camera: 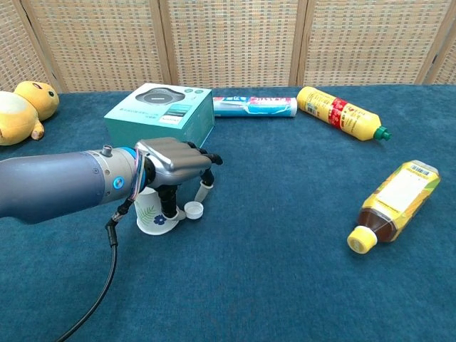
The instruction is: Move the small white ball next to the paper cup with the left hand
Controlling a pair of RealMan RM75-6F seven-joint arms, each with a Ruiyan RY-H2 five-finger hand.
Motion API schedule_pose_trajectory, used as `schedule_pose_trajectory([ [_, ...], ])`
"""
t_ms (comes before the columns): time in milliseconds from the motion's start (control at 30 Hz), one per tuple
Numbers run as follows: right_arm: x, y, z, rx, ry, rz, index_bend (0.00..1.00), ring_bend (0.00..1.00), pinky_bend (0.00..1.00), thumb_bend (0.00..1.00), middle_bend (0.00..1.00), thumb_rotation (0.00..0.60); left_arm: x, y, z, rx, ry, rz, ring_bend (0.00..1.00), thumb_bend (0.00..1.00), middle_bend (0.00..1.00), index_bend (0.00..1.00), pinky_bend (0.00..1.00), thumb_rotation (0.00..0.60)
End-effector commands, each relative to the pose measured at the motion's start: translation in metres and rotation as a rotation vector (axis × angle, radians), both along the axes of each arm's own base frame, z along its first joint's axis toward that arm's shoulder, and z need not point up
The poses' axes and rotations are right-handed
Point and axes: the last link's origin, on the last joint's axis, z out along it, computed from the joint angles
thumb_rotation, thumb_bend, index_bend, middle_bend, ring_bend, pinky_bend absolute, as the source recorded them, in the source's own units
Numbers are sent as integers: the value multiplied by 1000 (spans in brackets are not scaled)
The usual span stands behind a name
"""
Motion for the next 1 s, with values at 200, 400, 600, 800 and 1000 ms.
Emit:
schedule_pose_trajectory([
  [200, 1, 1, 1, -2, -4, 4, 17, 0, 0, 0, 0, 600, -2, -1, 1, -9, 7, 4, 0, 318, 0, 398, 0, 600],
  [400, 2, 2, 1, -2, -5, 8, 17, 0, 0, 0, 0, 600, -2, -1, 6, -8, -4, 5, 0, 300, 0, 262, 0, 600],
  [600, 2, 2, 1, -1, -8, 12, 17, 0, 0, 0, 0, 600, 1, -3, 11, -18, -32, -3, 0, 298, 0, 184, 0, 600],
  [800, 3, 4, 2, -3, -11, 16, 19, 0, 0, 0, 0, 600, 12, -8, 21, -36, -121, -34, 0, 295, 0, 92, 0, 600],
  [1000, 4, 5, 3, -6, -15, 18, 22, 0, 0, 0, 0, 600, 30, -12, 46, -21, -231, -55, 0, 229, 0, 0, 0, 600],
])
